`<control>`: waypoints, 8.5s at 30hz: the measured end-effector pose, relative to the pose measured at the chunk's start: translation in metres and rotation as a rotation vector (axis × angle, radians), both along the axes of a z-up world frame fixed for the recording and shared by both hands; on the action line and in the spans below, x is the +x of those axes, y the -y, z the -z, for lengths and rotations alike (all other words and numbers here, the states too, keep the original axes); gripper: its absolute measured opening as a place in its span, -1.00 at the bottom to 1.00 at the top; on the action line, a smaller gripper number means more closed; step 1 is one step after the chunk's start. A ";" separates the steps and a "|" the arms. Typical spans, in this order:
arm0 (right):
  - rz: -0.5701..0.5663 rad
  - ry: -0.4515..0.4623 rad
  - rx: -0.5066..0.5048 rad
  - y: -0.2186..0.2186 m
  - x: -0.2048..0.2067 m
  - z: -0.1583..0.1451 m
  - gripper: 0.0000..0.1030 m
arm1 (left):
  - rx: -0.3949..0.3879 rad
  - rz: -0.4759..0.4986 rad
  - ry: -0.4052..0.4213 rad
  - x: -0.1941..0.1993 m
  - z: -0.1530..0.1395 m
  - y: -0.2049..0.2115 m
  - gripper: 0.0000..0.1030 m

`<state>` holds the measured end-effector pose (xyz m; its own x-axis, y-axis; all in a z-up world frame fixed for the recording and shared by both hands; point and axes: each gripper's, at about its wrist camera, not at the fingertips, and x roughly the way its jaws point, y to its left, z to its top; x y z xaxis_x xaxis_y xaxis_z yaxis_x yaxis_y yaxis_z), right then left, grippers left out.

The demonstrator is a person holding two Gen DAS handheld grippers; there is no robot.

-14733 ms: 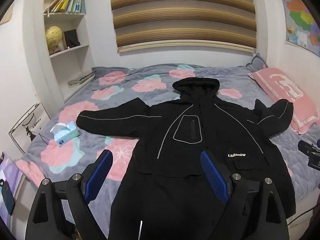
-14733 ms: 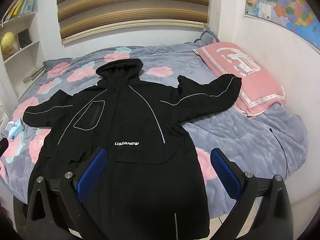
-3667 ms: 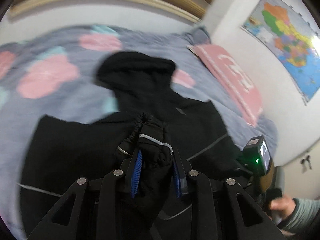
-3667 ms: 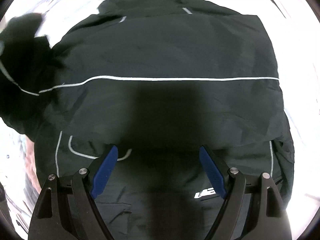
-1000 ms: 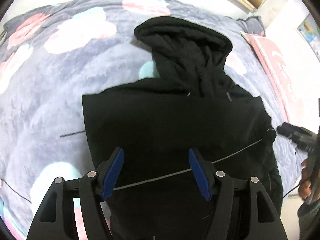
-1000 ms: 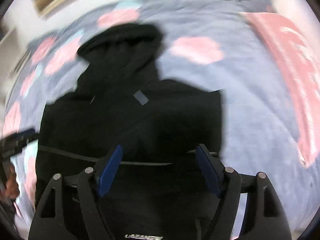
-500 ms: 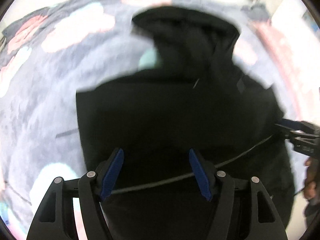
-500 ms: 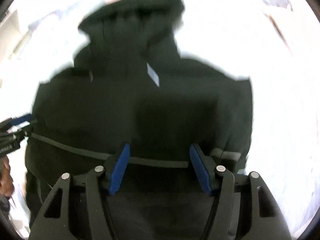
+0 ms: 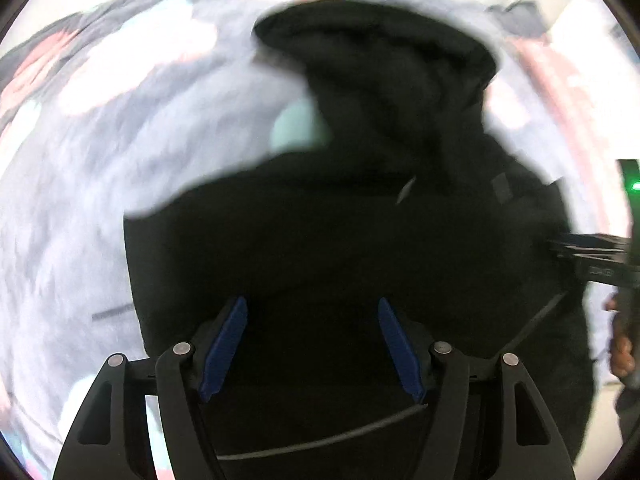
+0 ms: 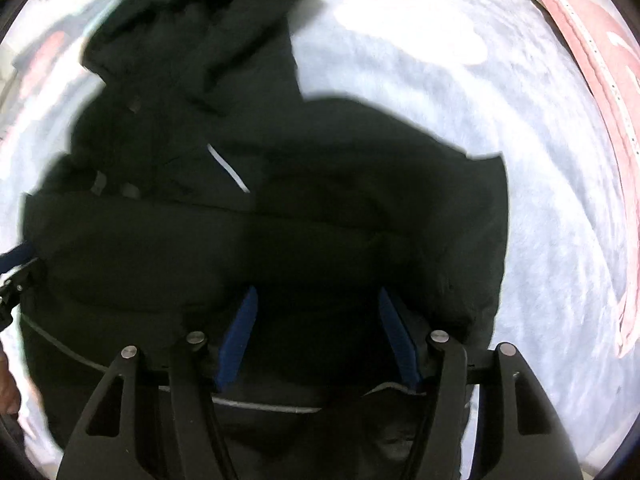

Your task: Fold large clothes

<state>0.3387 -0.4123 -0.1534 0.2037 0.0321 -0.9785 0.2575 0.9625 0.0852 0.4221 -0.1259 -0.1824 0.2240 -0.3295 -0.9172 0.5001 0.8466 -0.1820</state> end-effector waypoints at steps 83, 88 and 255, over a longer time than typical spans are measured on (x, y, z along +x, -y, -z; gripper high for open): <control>-0.125 0.227 0.209 0.085 0.191 0.000 0.46 | -0.235 0.139 0.070 0.230 -0.036 0.072 0.51; -0.159 0.206 0.234 0.086 0.226 0.006 0.51 | -0.226 0.152 -0.053 0.271 -0.009 0.096 0.51; 0.280 -0.087 0.410 0.041 -0.444 0.037 -0.24 | -0.494 -0.263 -0.637 -0.326 0.072 -0.242 -0.09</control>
